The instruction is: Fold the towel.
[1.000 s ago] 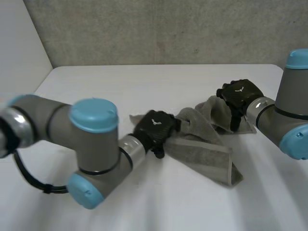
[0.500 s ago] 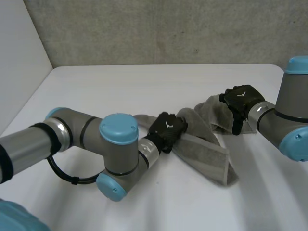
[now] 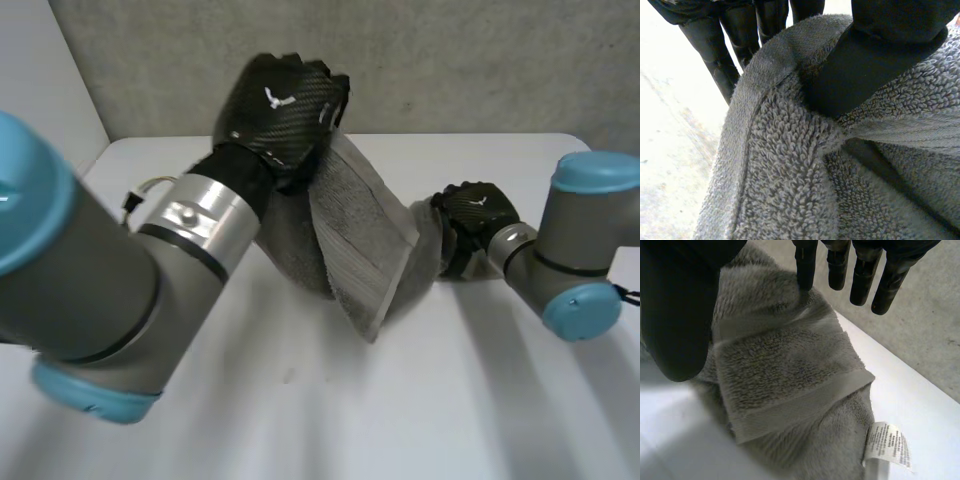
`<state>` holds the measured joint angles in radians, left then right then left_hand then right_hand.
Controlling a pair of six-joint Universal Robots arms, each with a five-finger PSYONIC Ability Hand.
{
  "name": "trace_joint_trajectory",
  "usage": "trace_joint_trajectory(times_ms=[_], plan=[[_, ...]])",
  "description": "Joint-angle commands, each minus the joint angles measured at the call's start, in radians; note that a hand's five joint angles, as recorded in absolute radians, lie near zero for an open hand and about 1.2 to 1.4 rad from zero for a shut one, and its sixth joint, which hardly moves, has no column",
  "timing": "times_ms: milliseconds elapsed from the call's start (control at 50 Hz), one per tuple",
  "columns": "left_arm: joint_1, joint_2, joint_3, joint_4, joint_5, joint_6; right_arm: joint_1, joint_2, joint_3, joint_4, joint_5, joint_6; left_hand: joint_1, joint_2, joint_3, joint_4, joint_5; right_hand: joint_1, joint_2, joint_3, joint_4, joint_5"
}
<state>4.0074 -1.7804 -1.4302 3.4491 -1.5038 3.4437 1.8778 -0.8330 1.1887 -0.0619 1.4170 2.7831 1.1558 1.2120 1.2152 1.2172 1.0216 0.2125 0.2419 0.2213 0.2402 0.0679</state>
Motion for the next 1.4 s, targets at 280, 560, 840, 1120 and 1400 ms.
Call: trace_joint_trajectory(times_ms=[280,560,840,1120,1400], plan=[[0.216,0.177,-0.055,-0.116,0.001,-0.19,-0.014,-0.097,-0.017,-0.079,0.132,-0.005,0.24,0.184,0.181,0.179,0.2,1.184,1.154,1.175,1.156,1.154],[0.41,0.176,-0.156,-0.145,0.005,-0.187,-0.051,-0.465,-0.044,0.322,-0.045,-0.023,0.24,0.184,0.181,0.179,0.2,1.184,1.154,1.175,1.156,1.154],[0.584,-0.098,-0.251,-0.14,0.016,-0.183,-0.046,-0.374,0.066,0.39,-0.092,-0.116,-0.073,-0.129,-0.132,-0.134,-0.113,1.184,1.154,1.175,1.156,1.154],[0.625,-0.133,-0.285,-0.162,0.04,-0.014,-0.023,-0.281,0.204,0.208,-0.047,-0.117,-0.839,-0.896,-0.899,-0.901,-0.88,1.184,1.154,1.175,1.156,1.154],[0.483,0.165,-0.495,-0.169,0.273,0.185,-0.029,-0.262,0.218,0.198,-0.05,-0.116,-0.86,-0.916,-0.92,-0.922,-0.901,1.184,1.154,1.175,1.156,1.154]])
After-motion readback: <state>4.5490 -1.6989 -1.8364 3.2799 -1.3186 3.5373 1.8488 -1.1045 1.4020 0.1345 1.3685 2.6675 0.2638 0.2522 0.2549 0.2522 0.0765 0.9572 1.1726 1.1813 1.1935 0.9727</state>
